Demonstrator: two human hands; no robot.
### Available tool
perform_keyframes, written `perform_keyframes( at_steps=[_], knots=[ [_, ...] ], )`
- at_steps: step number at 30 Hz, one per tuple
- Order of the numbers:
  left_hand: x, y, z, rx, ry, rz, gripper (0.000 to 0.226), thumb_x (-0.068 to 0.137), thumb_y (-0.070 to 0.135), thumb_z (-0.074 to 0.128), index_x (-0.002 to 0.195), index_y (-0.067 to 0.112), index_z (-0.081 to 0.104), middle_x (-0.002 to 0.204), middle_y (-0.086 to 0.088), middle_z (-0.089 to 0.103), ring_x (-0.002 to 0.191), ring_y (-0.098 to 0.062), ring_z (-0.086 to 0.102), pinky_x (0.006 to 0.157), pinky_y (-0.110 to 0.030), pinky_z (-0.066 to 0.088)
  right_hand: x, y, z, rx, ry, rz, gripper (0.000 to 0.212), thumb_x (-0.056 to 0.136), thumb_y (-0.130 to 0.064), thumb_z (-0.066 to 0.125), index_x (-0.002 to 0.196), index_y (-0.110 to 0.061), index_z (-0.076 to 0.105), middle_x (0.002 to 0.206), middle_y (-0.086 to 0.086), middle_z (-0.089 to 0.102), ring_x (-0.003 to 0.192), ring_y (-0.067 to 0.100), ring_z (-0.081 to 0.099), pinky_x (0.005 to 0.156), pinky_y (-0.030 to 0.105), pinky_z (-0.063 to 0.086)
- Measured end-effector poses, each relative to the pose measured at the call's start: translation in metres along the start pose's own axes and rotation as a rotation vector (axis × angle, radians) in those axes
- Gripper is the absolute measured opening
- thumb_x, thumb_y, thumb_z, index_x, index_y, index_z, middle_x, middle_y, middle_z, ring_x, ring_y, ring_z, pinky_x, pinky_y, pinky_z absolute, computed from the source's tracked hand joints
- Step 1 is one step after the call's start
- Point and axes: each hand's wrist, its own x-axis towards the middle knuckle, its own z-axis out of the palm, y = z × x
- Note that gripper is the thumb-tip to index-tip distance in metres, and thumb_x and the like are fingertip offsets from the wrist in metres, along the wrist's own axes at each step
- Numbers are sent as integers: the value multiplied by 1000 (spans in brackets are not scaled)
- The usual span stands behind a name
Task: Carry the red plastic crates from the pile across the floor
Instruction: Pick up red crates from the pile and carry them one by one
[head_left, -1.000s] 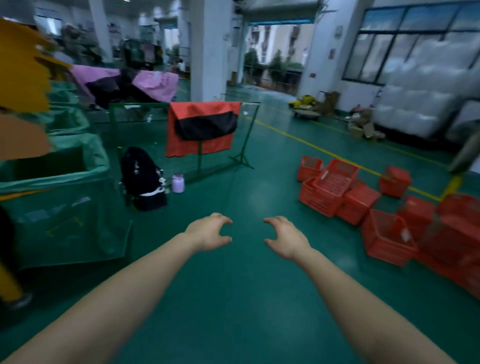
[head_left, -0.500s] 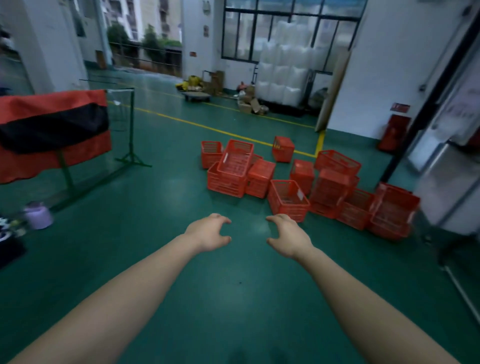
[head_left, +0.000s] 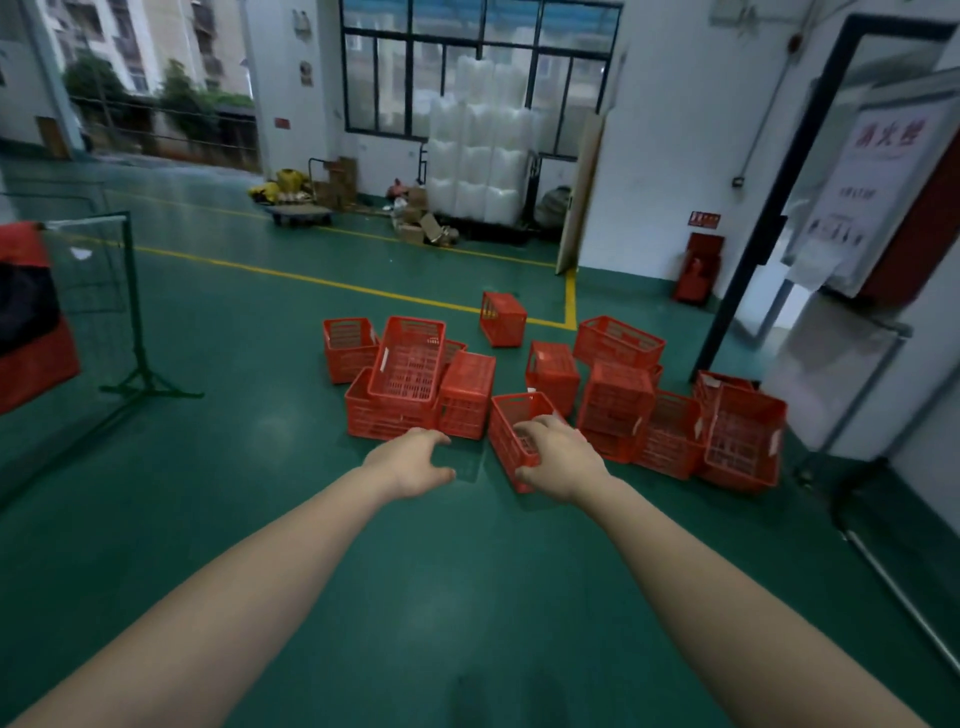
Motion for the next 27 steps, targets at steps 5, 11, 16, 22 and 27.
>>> perform_keyframes(
  at_steps=[5,11,16,22,27],
  knots=[
    [88,-25,-7,1,-28,2,65,85,52,60,142,27,42,147,0,42,131,-18,45,106,-37,40,91,11,-1,-26,-14,3,68,83,-33,63,146,-26,38,151,2,34,138,25,35,117,46,22],
    [217,-45,-24,-20,28,-13,57,85,46,62,138,29,47,141,2,49,123,-16,53,99,-33,45,230,40,-8,-79,-1,-30,67,83,-33,63,145,-26,39,148,5,38,136,26,37,116,48,19],
    [341,-42,-49,-12,48,-40,58,87,45,60,141,28,44,144,4,45,125,-17,51,100,-36,45,364,76,-29,-78,7,-58,70,83,-29,63,147,-27,35,152,4,33,141,25,31,119,48,15],
    [464,-48,-59,-48,1,-76,63,87,44,61,144,25,39,143,0,46,120,-18,55,97,-38,49,487,110,-38,-98,-7,-97,72,83,-27,65,148,-27,35,157,7,23,145,28,22,121,46,14],
    [560,-63,-69,-81,-35,-91,59,88,40,61,142,22,41,141,-1,48,120,-20,55,98,-35,47,581,134,-30,-92,-41,-103,73,82,-25,66,148,-26,35,159,7,20,146,26,18,120,46,14]
  ],
)
